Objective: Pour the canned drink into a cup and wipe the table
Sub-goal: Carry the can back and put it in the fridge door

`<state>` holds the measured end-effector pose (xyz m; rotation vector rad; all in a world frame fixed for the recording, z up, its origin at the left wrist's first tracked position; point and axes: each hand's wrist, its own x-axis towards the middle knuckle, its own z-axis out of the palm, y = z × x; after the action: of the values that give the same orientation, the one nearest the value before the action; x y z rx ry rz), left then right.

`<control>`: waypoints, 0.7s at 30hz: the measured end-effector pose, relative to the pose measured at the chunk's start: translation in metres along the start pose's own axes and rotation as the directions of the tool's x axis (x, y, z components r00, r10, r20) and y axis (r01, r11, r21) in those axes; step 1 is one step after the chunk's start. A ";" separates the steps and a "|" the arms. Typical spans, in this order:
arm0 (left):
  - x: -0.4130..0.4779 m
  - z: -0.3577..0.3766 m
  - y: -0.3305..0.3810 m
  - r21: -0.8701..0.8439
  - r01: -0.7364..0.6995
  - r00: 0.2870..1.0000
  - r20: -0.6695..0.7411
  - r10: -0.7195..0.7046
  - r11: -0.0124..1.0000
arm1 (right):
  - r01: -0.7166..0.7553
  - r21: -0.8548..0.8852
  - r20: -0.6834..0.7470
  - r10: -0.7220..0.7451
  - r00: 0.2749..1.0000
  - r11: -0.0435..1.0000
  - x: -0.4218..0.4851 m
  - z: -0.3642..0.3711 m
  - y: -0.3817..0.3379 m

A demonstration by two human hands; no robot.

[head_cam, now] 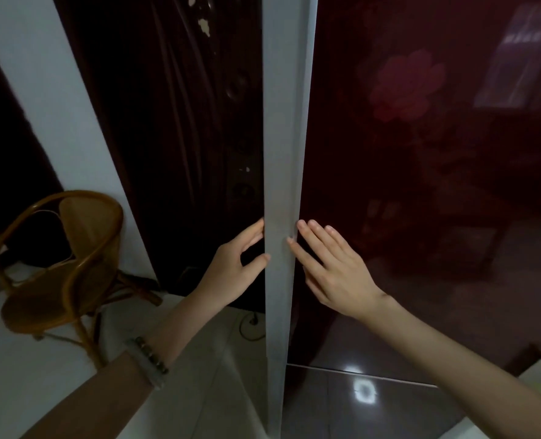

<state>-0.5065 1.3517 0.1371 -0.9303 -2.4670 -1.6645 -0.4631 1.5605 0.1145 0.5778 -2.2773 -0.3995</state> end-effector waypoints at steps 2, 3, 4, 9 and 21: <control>0.007 -0.001 -0.005 -0.008 -0.014 0.999 0.029 0.014 1.000 | -0.027 -0.007 0.011 0.027 1.000 1.000 0.003 0.003 0.000; 0.012 -0.003 -0.008 -0.009 -0.021 0.999 0.044 0.021 1.000 | -0.040 -0.011 0.021 0.040 0.999 0.999 0.005 0.004 0.000; 0.016 -0.004 -0.011 -0.008 -0.030 0.998 0.059 0.031 1.000 | -0.053 -0.017 0.033 0.053 0.998 0.998 0.007 0.005 0.000; 0.032 -0.010 -0.021 -0.038 -0.084 0.990 0.111 0.088 0.996 | -0.104 -0.065 0.087 0.109 0.990 0.992 0.012 0.010 -0.001; 0.039 -0.027 -0.031 0.304 -0.290 0.946 0.233 0.225 0.907 | -0.316 -0.036 0.210 0.316 0.925 0.948 0.023 -0.009 -0.031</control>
<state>-0.5616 1.3390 0.1357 -1.3483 -2.4906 -1.0743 -0.4616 1.5213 0.1204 0.1625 -2.5212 -0.3138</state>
